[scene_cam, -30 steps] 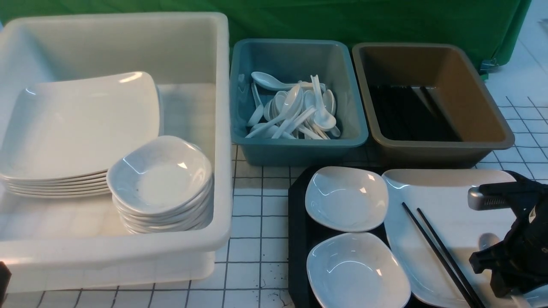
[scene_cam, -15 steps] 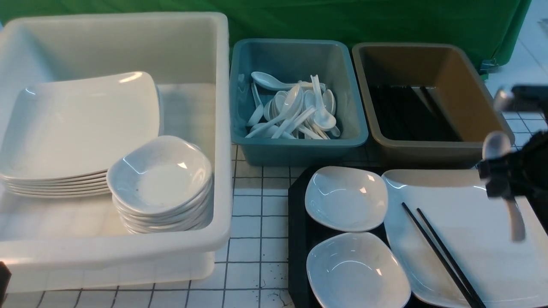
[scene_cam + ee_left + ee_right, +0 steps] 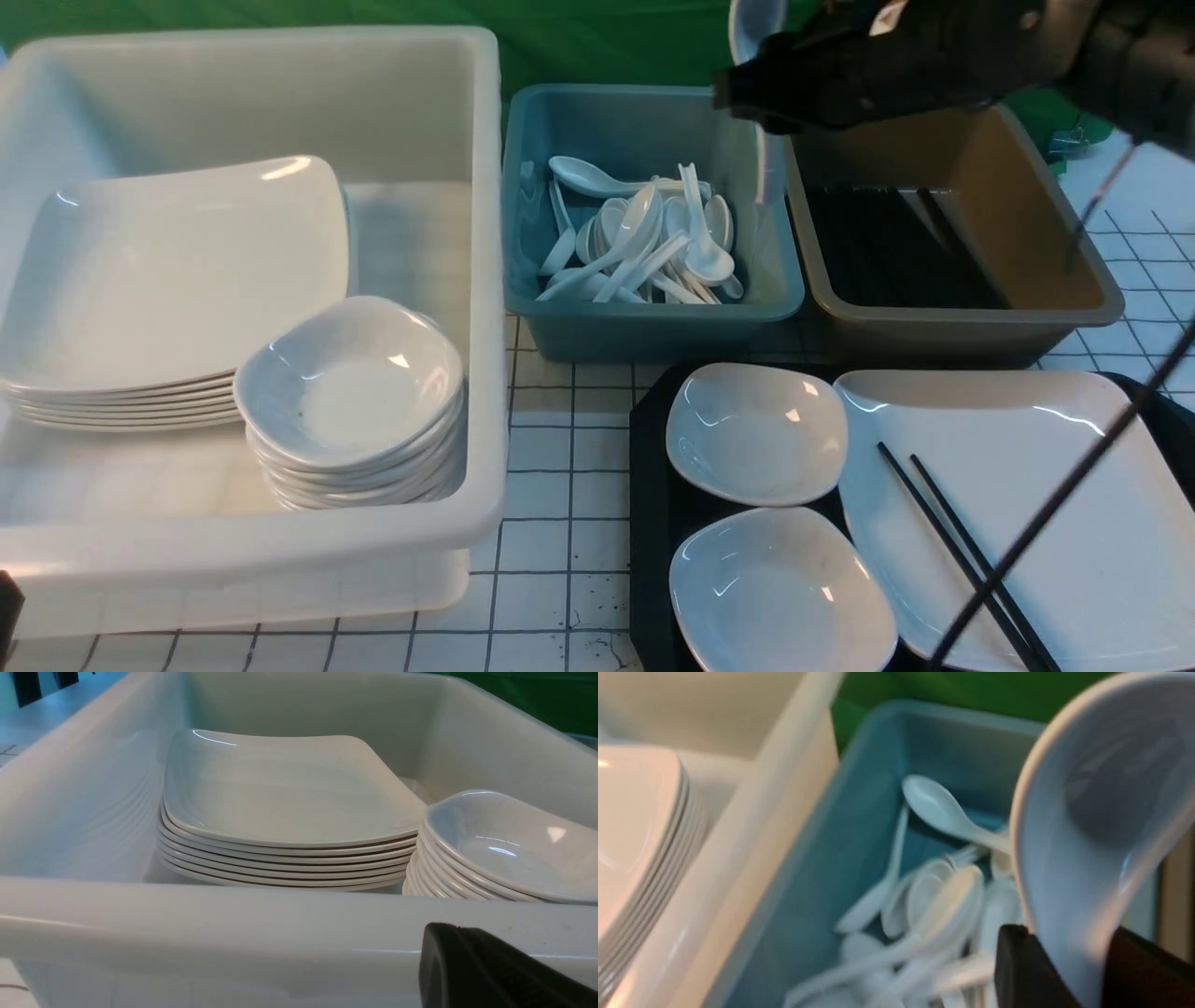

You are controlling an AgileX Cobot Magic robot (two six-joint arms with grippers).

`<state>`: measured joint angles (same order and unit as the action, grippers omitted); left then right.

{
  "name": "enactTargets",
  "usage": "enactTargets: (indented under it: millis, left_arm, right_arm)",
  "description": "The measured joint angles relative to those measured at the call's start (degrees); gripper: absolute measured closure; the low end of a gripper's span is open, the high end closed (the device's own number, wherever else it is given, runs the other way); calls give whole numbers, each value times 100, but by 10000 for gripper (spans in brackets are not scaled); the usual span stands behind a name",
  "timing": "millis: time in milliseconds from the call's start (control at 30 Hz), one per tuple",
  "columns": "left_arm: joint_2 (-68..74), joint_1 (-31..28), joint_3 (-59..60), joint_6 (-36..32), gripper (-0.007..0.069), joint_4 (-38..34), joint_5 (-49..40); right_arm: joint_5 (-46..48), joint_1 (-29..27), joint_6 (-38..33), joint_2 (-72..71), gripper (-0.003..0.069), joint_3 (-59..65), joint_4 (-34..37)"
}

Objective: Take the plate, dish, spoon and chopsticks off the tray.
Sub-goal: Use the right arm to put the soup spoon into the small storage box in the middle, then use the right arm to grab a pair of chopsticks from the plate

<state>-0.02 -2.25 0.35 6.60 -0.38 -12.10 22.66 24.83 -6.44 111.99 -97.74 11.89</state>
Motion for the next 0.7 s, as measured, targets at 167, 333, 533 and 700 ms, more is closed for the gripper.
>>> enactTargets:
  millis: [167, 333, 533, 700]
  left_arm:
    - [0, 0, 0, 0, 603, 0, 0]
    - [0, 0, 0, 0, 603, 0, 0]
    - [0, 0, 0, 0, 603, 0, 0]
    - [0, 0, 0, 0, 603, 0, 0]
  right_arm:
    - [-306, 139, 37, 616, 444, -176, 1]
    - [120, 140, 159, 661, 293, -176, 1]
    - [1657, -51, -255, -237, 402, -195, -51]
    - [3542, -270, -464, -1251, 599, -184, -370]
